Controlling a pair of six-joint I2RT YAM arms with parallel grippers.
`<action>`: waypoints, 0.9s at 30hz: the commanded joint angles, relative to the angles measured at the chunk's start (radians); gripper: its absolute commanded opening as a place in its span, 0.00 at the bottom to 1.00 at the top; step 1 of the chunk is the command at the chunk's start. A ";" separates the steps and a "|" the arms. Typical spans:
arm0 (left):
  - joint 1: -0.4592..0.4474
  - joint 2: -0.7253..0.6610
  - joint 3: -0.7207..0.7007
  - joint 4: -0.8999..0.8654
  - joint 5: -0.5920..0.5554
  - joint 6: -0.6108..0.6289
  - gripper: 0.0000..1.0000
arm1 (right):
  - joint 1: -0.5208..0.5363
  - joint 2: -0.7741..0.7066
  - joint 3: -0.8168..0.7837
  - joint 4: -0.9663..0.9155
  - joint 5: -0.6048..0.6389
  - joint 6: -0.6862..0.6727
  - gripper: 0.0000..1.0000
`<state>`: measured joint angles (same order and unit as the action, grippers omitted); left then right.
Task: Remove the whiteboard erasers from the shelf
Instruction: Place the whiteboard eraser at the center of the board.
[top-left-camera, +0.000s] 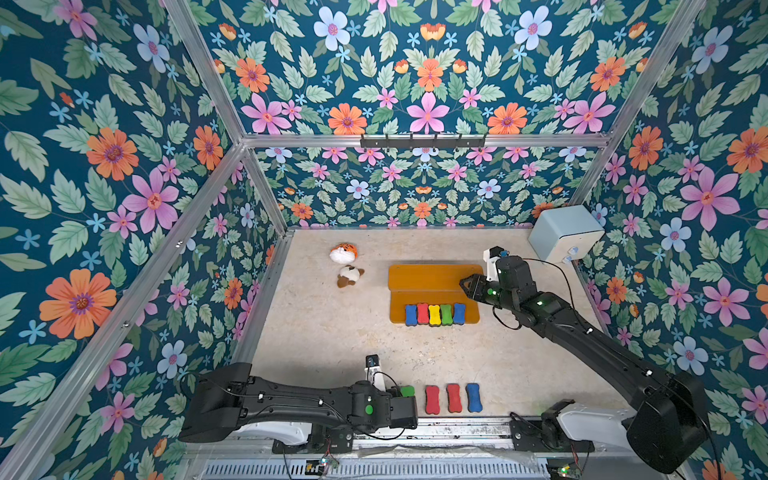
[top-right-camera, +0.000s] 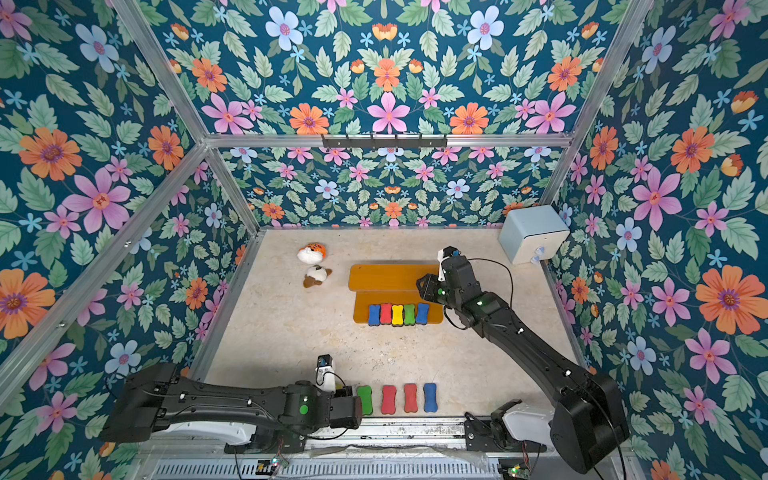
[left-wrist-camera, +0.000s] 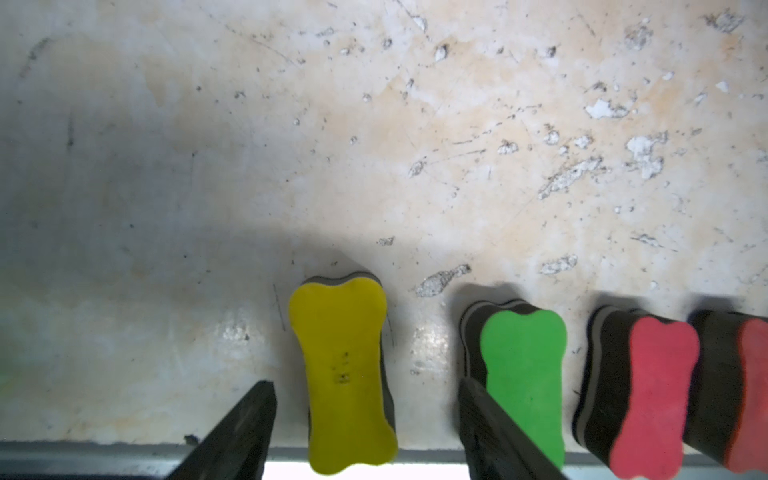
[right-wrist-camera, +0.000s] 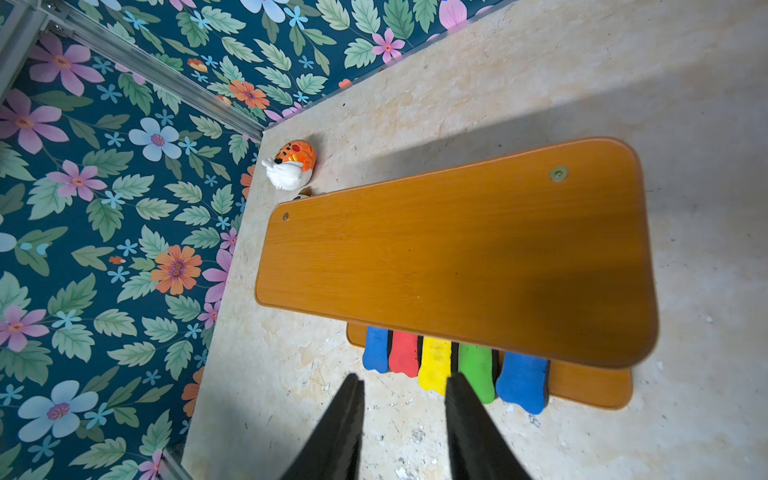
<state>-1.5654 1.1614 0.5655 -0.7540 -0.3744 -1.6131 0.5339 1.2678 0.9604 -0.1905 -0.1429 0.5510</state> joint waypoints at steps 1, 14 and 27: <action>0.008 -0.026 -0.010 -0.047 -0.042 -0.005 0.77 | 0.001 0.010 0.009 0.027 -0.014 0.009 0.38; 0.161 -0.002 -0.062 0.152 0.027 0.193 0.73 | 0.001 0.017 0.022 0.017 -0.023 0.017 0.37; 0.187 0.075 -0.023 0.188 0.056 0.253 0.65 | 0.000 0.019 0.026 0.012 -0.026 0.012 0.37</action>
<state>-1.3811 1.2297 0.5343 -0.5697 -0.3218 -1.3808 0.5339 1.2892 0.9817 -0.1802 -0.1711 0.5659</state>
